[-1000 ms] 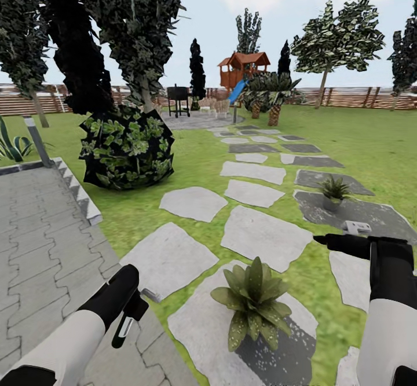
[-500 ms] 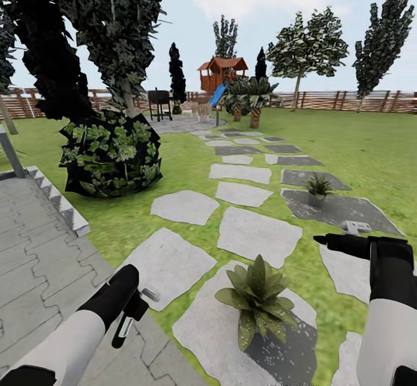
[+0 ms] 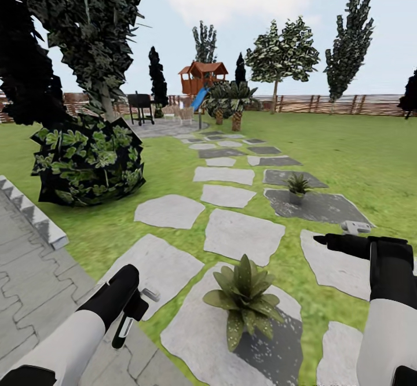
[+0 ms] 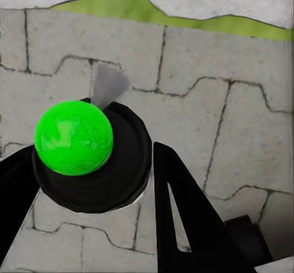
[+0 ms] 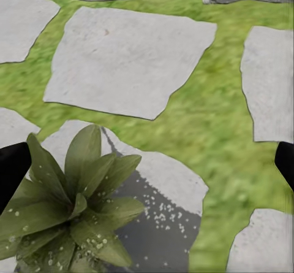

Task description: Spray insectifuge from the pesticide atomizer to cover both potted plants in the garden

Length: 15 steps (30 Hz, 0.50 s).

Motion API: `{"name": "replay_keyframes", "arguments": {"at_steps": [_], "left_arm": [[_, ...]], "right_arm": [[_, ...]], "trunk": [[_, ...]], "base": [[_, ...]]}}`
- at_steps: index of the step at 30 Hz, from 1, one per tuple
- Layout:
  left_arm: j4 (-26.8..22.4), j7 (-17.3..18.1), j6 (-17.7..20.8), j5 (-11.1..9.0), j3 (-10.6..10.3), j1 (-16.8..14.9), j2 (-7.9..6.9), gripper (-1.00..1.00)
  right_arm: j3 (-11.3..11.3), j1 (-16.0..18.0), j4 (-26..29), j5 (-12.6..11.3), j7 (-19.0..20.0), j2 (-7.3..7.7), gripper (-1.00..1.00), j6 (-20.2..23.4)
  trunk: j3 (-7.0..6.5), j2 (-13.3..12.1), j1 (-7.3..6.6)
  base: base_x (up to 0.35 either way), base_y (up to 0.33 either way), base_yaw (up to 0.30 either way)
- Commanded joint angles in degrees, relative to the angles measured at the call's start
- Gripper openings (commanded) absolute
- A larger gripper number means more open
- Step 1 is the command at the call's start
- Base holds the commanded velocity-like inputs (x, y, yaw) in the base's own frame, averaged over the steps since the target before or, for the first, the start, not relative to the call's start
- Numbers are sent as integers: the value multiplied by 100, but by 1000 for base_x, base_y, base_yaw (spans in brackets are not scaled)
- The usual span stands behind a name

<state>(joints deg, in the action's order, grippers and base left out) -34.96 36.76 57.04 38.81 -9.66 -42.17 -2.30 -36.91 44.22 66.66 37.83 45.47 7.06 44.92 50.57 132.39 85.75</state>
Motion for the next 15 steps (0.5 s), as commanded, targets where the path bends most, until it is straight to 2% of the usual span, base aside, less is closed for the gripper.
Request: {"name": "replay_keyframes", "arguments": {"at_steps": [1, 8, 15], "left_arm": [[-11, 58, 9, 56, -27, -2, -7, -100], [-11, 51, 10, 56, -27, -2, -7, -100], [-11, 51, 9, 56, -27, -2, -7, -100]], "right_arm": [[-9, 8, 5, 61, 59, -3, 100, 8], [-9, 8, 5, 61, 59, -3, 100, 8], [-9, 8, 5, 61, 59, -2, 100, 8]], "trunk": [[0, 3, 0], [-43, 3, 0], [-49, 3, 0]], "base": [[91, 201, -208], [122, 267, -178], [128, 281, -33]]}}
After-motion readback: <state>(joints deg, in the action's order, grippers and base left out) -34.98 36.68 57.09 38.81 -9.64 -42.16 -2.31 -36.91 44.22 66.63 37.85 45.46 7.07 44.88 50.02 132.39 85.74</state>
